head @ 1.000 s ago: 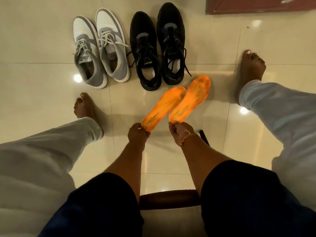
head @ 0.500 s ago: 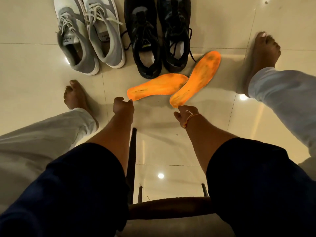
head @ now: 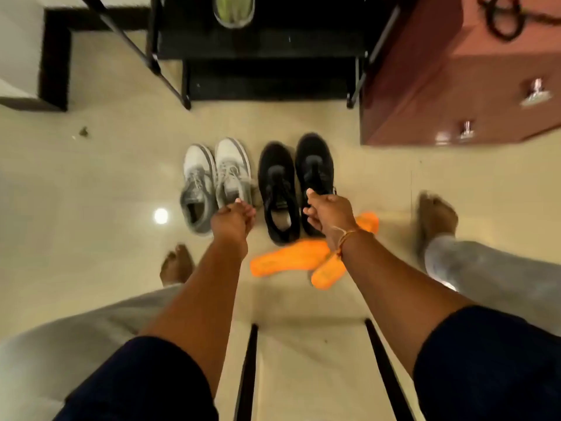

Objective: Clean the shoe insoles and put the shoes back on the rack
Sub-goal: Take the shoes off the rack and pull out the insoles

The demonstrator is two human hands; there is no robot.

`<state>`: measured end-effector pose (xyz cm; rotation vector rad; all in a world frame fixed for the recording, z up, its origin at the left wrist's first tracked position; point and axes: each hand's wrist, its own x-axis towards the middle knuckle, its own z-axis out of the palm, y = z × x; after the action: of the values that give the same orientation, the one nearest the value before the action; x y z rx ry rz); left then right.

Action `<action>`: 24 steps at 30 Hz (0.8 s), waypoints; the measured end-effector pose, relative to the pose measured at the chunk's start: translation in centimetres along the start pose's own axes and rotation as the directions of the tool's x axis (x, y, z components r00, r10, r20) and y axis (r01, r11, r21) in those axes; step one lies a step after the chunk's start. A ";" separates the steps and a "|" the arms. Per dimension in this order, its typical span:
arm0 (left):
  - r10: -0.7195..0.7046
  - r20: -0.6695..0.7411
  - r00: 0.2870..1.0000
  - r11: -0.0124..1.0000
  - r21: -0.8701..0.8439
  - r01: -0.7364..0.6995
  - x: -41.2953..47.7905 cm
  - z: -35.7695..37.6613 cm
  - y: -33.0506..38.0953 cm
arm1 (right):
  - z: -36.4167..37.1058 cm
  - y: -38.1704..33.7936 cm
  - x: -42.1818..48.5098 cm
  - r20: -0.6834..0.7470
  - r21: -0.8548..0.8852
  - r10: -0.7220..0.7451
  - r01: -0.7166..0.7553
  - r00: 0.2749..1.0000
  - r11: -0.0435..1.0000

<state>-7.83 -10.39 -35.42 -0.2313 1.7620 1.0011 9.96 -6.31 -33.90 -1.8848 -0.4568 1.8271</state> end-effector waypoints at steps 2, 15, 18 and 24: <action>0.087 0.098 0.991 0.994 -0.069 -0.080 -0.9 1.1 5.2 | 2.2 -4.8 -1.2 0.098 0.018 -0.109 0.108 0.989 0.994; 0.458 0.297 0.838 0.888 -0.111 -0.447 -2.4 7.5 27.6 | 14.7 -23.2 -1.5 0.307 0.101 -0.390 0.377 0.868 0.921; 0.438 0.335 0.835 0.894 -0.059 -0.445 -1.2 8.9 29.2 | 16.0 -24.3 0.0 0.310 0.028 -0.384 0.395 0.870 0.918; 0.420 0.331 0.845 0.900 -0.033 -0.435 0.7 10.6 31.2 | 16.6 -25.5 2.1 0.160 0.029 -0.360 0.360 0.919 0.932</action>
<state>-18.90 17.16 -21.04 0.3632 1.5476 1.2350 -4.28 17.77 -21.67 -1.5312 -0.8042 1.7314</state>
